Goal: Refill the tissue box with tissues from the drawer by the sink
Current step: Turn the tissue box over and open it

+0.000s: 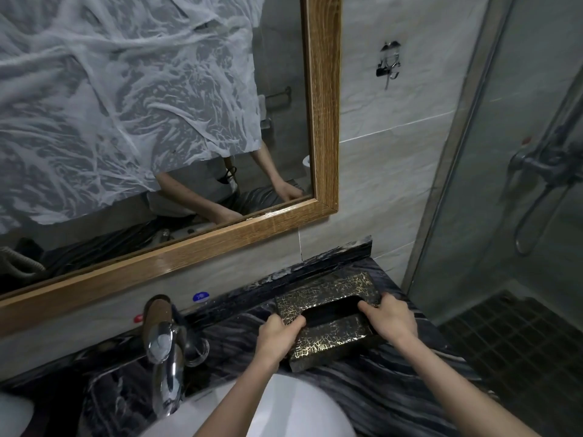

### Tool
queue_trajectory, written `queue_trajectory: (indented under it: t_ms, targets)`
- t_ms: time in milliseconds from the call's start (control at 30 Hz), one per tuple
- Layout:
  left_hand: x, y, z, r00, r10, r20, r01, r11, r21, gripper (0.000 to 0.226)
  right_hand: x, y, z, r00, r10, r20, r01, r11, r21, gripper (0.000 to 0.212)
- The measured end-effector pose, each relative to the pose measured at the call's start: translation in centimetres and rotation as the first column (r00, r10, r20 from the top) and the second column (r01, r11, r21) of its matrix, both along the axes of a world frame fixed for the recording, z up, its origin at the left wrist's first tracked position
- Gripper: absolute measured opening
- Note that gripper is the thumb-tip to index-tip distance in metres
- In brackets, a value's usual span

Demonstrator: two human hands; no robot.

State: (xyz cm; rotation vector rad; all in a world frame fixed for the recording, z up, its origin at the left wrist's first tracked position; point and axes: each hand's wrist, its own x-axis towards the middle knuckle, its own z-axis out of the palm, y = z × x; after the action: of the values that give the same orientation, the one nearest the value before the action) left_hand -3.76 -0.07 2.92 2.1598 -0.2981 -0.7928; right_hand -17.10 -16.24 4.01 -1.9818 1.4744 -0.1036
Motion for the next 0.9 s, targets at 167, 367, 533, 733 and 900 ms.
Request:
queue_trajectory:
  t_ms: [167, 367, 533, 733, 900]
  targets:
    - [-1.7, 0.9, 0.7, 0.999, -0.001, -0.034, 0.001, 1.000, -0.013, 0.062, -1.7, 1.3, 0.5, 0.999, 0.040, -0.035, -0.041, 0.999, -0.022, 0.057]
    - [-3.4, 2.2, 1.0, 0.991, -0.008, -0.135, -0.004, 0.996, -0.089, 0.063, -3.8, 2.5, 1.1, 0.995, 0.083, -0.060, -0.085, 0.996, -0.039, 0.054]
    - [-4.6, 3.0, 0.8, 0.980, -0.056, -0.192, 0.039, 0.995, -0.089, 0.068, -5.7, 2.9, 1.1, 0.991, 0.107, -0.077, -0.111, 0.993, -0.046, 0.055]
    - [-7.0, 4.7, -0.5, 0.931, -0.166, -0.326, 0.102, 0.973, -0.207, 0.074, -8.9, 3.1, 0.8, 0.982, 0.169, -0.085, -0.174, 0.983, -0.060, 0.048]
    - [-8.9, 5.8, -1.7, 0.871, -0.221, -0.438, 0.109, 0.958, -0.267, 0.096, -11.5, 2.8, 0.7, 0.967, 0.236, -0.096, -0.241, 0.970, -0.036, 0.039]
